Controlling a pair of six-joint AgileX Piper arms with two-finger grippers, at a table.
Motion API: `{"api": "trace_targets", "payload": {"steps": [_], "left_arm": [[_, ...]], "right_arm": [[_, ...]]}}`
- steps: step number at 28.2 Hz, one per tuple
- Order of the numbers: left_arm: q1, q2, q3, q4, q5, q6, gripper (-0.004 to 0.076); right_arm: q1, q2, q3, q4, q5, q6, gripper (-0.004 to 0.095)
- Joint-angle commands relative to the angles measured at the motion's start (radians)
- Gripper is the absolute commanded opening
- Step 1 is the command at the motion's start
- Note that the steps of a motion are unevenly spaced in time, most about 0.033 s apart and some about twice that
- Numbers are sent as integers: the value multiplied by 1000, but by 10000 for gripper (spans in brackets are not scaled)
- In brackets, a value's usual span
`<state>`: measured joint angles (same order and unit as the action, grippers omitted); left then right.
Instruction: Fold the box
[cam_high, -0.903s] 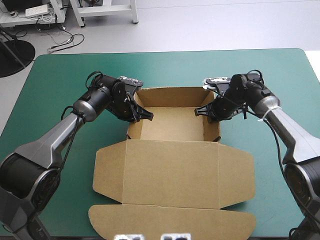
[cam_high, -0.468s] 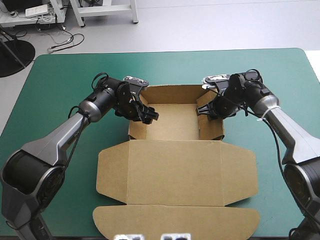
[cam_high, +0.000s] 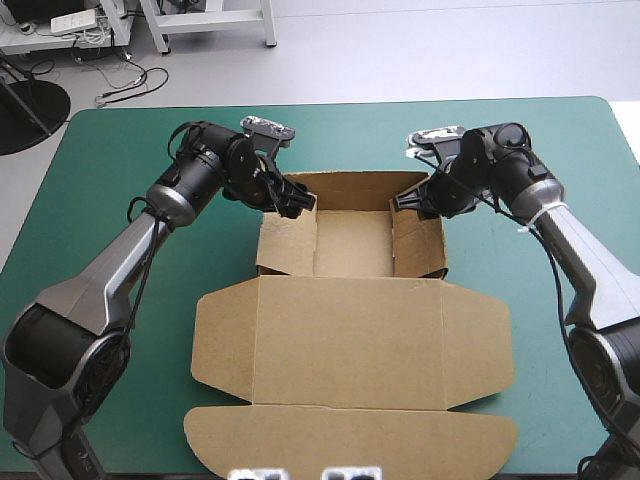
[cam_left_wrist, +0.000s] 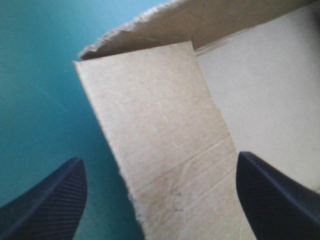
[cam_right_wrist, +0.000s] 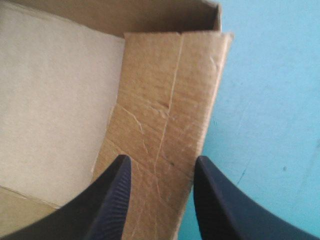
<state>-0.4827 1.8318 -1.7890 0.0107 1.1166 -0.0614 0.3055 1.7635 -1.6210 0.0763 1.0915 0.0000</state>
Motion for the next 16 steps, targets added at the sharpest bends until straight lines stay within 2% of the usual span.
{"api": "trace_targets", "payload": {"steps": [1,3,4,6,9,10,16], "left_arm": [[-6,-52,-128,62,84,-16,560],[-6,-52,-207,122,173,-16,501],[-6,-54,-234,141,177,-16,466],[-6,-83,-277,130,174,-25,349],[-6,-130,-318,55,174,-13,108],[-6,-170,-319,4,174,37,-6],[-8,-275,-317,-11,174,46,-10]], "right_arm": [[2,-47,-124,-8,42,0,388],[2,-47,-181,-15,90,0,387],[2,-47,-205,-19,111,0,387],[2,-49,-240,-22,153,12,385],[-2,-57,-247,-35,160,69,385],[-14,-61,-247,-35,160,98,382],[-50,-63,-184,7,160,118,372]]}}
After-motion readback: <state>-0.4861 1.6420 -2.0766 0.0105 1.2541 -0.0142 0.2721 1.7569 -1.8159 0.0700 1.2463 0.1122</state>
